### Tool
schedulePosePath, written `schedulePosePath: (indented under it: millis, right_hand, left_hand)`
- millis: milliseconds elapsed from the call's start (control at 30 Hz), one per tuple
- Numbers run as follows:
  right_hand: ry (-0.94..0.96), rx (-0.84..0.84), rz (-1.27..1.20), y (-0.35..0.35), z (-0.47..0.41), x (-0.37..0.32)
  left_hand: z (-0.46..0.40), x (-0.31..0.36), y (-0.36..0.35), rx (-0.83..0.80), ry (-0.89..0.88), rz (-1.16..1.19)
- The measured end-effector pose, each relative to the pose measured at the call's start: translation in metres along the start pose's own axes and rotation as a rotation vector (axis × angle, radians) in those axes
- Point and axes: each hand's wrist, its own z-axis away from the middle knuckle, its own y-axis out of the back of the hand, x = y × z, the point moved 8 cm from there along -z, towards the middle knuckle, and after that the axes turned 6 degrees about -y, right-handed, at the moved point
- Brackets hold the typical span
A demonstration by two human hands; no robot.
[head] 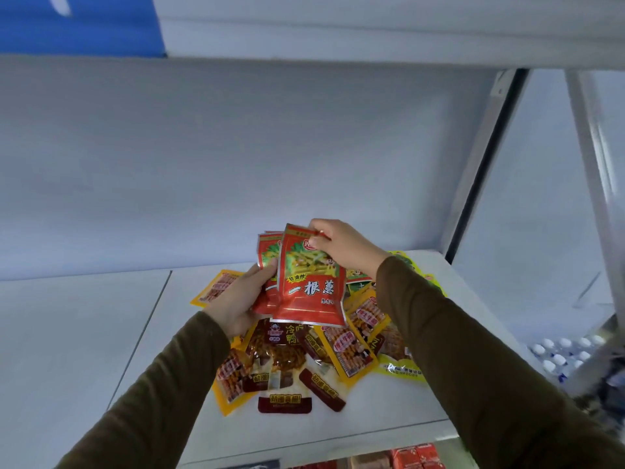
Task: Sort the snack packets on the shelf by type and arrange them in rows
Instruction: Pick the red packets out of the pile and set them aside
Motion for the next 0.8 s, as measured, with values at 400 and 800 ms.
schedulePosePath:
  millis: [400,800]
  right_hand:
    - [-0.131,0.183,-0.430,0.000,0.000,0.044]
    - [-0.758,0.186,0.161,-0.004,0.011,0.170]
  left_hand:
    - [0.005,-0.009,-0.005,-0.054,0.018,-0.021]
    - [0.006,0.001,0.019,0.071,-0.044,-0.018]
